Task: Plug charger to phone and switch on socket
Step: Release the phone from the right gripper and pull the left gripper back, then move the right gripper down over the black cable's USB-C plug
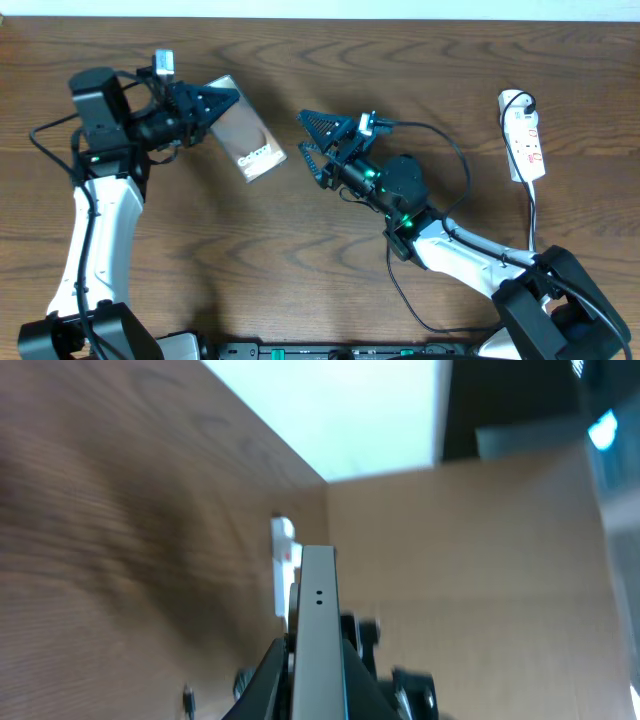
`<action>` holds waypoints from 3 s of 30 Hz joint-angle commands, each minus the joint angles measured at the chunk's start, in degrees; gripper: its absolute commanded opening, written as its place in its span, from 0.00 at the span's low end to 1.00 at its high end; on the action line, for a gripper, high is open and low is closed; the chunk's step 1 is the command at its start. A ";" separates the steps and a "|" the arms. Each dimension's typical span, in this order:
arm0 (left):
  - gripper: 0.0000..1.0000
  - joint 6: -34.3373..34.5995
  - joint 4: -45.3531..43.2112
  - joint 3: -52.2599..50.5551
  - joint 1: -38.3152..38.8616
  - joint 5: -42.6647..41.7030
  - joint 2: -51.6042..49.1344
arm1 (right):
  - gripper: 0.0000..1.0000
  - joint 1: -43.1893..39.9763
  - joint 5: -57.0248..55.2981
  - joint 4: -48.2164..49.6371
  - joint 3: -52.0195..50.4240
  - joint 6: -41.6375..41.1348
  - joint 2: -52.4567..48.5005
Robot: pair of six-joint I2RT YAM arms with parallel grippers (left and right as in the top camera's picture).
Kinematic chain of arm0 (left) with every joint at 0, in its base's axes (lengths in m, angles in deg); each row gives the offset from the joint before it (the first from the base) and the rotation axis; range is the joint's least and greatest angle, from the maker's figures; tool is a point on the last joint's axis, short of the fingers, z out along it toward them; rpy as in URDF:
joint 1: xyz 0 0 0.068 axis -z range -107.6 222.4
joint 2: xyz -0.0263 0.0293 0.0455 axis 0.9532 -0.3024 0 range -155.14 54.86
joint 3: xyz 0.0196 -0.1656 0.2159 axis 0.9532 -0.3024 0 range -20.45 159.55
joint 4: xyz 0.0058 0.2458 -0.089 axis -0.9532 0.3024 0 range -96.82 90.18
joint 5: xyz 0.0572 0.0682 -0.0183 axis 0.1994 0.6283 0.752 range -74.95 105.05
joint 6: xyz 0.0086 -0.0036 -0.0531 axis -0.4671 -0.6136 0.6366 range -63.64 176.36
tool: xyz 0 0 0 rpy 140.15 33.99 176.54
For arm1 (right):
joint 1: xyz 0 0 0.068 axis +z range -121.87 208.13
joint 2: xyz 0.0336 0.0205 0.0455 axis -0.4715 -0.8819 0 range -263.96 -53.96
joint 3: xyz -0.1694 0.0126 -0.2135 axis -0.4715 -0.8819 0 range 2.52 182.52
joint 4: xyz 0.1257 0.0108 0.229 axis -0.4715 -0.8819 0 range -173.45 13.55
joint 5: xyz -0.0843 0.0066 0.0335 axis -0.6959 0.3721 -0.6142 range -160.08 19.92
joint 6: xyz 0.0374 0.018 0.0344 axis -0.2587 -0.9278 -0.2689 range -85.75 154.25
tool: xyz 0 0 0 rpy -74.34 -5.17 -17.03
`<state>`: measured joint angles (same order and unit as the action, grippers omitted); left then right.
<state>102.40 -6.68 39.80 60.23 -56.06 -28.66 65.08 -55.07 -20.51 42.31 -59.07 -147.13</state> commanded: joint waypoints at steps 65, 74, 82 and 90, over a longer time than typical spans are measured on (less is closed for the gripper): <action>0.08 -24.46 -0.22 -0.15 -5.70 -19.02 -18.64 | 0.91 -6.64 -2.54 -108.98 23.17 53.59 -4.55; 0.07 -24.61 -0.22 -0.15 -5.70 -19.02 -18.67 | 0.89 -11.69 -0.17 -112.37 23.30 59.71 -8.94; 0.07 -24.63 -0.24 -0.15 -5.70 -19.02 -18.67 | 0.73 -12.52 0.76 -111.16 23.32 62.75 -13.49; 0.07 -25.51 -0.22 -0.15 -5.70 -18.99 -18.67 | 0.74 -12.72 -0.72 -110.31 23.43 62.79 -13.62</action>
<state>78.32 -6.88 39.80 54.77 -72.08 -47.04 52.73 -55.07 -131.21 65.74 2.72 -160.59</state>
